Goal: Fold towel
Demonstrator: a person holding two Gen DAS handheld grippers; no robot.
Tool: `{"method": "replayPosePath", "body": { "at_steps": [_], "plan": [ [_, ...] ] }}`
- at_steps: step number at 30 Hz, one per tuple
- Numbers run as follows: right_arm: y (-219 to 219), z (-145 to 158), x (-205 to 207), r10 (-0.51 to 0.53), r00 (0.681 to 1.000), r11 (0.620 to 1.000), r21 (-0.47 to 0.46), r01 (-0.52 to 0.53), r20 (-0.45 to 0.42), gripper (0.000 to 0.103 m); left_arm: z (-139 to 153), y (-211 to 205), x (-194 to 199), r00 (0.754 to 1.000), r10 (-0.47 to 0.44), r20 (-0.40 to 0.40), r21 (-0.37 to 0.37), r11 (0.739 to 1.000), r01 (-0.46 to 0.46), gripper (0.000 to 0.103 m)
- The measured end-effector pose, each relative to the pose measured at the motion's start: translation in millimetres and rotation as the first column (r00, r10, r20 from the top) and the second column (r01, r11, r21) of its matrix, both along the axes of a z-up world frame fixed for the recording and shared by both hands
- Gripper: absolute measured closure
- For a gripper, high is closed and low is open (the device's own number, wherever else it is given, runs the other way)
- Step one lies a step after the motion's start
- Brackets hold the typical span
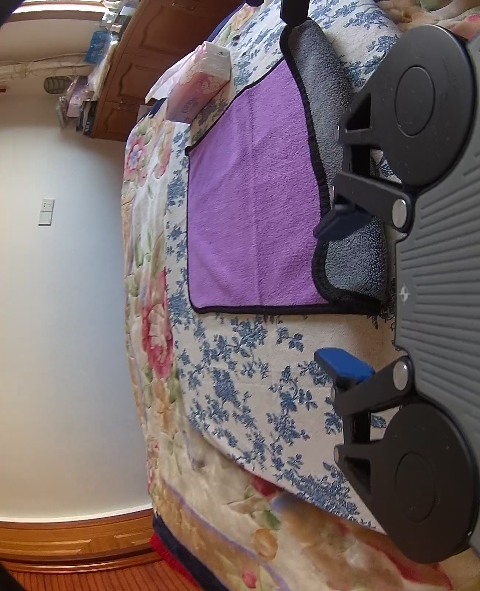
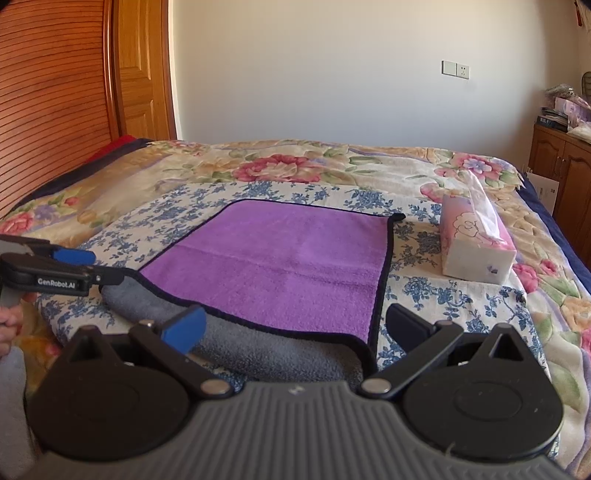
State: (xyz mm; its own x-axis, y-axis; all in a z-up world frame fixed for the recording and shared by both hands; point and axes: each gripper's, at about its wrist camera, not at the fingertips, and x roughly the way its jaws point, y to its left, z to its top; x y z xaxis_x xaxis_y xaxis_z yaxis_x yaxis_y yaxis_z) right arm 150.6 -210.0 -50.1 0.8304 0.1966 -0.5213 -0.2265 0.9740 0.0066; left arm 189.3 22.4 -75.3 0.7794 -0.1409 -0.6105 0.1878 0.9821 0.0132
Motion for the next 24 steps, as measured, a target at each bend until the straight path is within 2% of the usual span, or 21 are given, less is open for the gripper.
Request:
{"method": "replayPosePath", "body": {
  "at_steps": [10, 18, 22, 24],
  "plan": [
    [-2.1, -7.0, 11.9, 0.003, 0.999, 1.0, 0.014, -0.003, -0.046, 0.0, -7.4, -1.4, 8.9, 0.998, -0.033, -0.044, -0.026, 0.999, 0.032, 0.06],
    [-12.8, -10.5, 19.0, -0.038, 0.995, 0.998, 0.038, 0.042, -0.095, 0.001, -11.3, 2.2, 13.1, 0.998, -0.017, -0.058, -0.01, 1.0, 0.017, 0.065],
    [-12.3, -15.8, 22.3, -0.055, 0.989, 0.998, 0.01, 0.057, -0.136, 0.012, -13.5, 4.0, 15.3, 0.998, -0.017, -0.069, -0.017, 1.0, 0.016, 0.07],
    [-12.3, -19.1, 24.0, -0.061, 0.985, 0.998, 0.003, 0.062, -0.161, 0.015, -14.6, 4.4, 15.6, 0.997, -0.02, -0.075, -0.02, 1.0, 0.018, 0.073]
  ]
}}
